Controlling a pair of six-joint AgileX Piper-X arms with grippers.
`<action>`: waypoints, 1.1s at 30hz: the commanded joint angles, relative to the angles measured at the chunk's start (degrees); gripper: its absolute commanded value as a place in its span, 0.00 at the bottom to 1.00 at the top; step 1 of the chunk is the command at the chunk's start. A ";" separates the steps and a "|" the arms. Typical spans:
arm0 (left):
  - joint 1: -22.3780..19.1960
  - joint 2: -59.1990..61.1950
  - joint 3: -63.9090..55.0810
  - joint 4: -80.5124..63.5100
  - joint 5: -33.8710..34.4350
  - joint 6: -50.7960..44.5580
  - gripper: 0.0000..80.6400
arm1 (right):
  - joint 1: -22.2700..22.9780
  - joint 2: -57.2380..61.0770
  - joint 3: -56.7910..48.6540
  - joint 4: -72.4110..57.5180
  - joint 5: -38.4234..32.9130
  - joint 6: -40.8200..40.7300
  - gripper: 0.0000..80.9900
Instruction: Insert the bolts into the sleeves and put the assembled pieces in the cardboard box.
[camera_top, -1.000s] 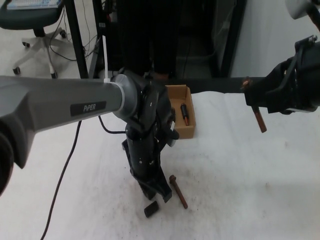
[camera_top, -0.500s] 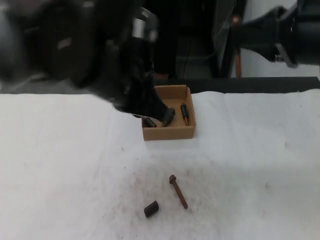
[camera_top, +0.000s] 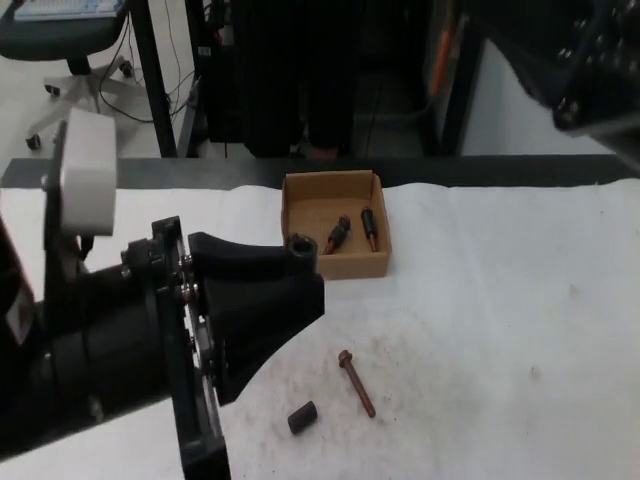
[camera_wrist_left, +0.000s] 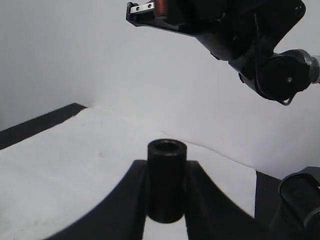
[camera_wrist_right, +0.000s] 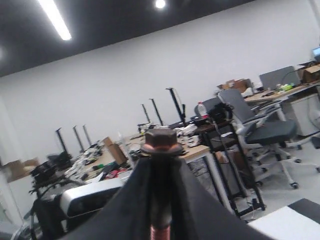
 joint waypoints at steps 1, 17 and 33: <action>-0.13 1.22 -0.01 -2.46 0.92 -0.44 0.00 | 2.36 -0.36 -0.02 0.35 -0.42 -4.40 0.01; -0.13 5.92 -0.23 -18.62 1.99 -4.32 0.00 | 11.04 -0.36 -0.02 6.48 5.73 -18.65 0.01; -0.13 5.92 -0.23 -8.98 4.82 -4.20 0.00 | 11.04 -0.36 -0.02 6.48 10.02 -19.61 0.01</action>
